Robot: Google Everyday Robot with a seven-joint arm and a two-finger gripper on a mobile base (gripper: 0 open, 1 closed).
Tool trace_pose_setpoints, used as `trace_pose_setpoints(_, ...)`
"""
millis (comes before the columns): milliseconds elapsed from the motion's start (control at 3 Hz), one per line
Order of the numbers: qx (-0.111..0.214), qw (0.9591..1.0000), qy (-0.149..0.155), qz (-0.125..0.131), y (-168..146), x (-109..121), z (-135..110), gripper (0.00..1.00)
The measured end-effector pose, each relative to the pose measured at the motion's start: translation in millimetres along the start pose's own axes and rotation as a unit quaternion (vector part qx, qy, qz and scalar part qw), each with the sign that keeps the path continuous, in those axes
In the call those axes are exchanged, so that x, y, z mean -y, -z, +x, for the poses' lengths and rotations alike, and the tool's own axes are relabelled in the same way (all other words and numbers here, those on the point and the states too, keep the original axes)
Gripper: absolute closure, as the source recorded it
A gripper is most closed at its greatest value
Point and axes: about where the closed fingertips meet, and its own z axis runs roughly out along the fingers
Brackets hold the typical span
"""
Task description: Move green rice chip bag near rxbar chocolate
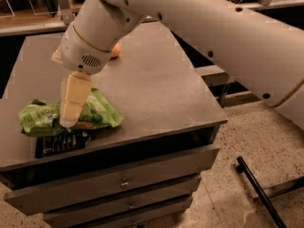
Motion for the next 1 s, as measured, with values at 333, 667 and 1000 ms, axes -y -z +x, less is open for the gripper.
trace_pose_setpoints(333,0.007,0.9999,-0.006,-0.01,12.5,17.0,19.1,0.0)
trace_pose_setpoints(667,0.012,0.9998,-0.016,0.007,40.3,38.6,51.0,0.0)
trace_pose_setpoints(1000,0.015,0.9997,-0.017,0.014,48.7,45.3,56.6,0.0)
